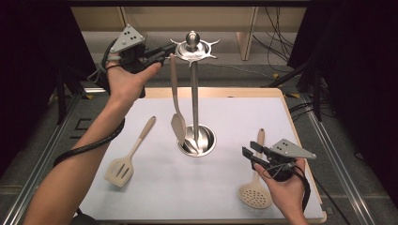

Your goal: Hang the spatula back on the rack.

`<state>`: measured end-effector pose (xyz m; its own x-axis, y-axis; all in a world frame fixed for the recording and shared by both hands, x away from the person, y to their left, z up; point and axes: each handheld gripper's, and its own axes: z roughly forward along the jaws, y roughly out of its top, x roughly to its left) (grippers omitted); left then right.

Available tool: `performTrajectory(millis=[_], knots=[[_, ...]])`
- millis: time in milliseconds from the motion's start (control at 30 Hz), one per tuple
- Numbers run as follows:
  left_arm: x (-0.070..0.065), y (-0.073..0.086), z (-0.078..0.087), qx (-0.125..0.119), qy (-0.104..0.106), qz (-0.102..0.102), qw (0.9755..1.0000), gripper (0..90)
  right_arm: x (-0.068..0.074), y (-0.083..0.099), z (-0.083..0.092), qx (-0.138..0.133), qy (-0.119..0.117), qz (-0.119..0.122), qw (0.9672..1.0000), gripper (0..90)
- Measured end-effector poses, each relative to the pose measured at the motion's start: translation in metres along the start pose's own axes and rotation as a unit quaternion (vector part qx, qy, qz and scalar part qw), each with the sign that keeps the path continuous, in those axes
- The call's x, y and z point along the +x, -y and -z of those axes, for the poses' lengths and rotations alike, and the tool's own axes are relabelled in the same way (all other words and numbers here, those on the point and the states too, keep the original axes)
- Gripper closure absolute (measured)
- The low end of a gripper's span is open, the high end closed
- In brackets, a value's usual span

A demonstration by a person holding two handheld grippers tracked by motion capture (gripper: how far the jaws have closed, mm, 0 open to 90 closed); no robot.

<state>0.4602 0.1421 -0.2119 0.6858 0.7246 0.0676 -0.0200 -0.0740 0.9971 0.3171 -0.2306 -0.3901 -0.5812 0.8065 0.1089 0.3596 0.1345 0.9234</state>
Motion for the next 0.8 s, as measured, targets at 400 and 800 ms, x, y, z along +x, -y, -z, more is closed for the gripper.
performTrajectory(millis=[400,800], knots=[[0.014,0.030,0.042,0.053,-0.034,0.004,0.9980,60.1,-0.002,0.000,0.001,0.002,0.009,0.013,0.9999,60.7],[0.030,0.100,0.064,0.209,-0.047,0.025,0.9765,56.5,-0.001,-0.001,0.002,0.010,0.011,0.003,0.9999,60.5]])
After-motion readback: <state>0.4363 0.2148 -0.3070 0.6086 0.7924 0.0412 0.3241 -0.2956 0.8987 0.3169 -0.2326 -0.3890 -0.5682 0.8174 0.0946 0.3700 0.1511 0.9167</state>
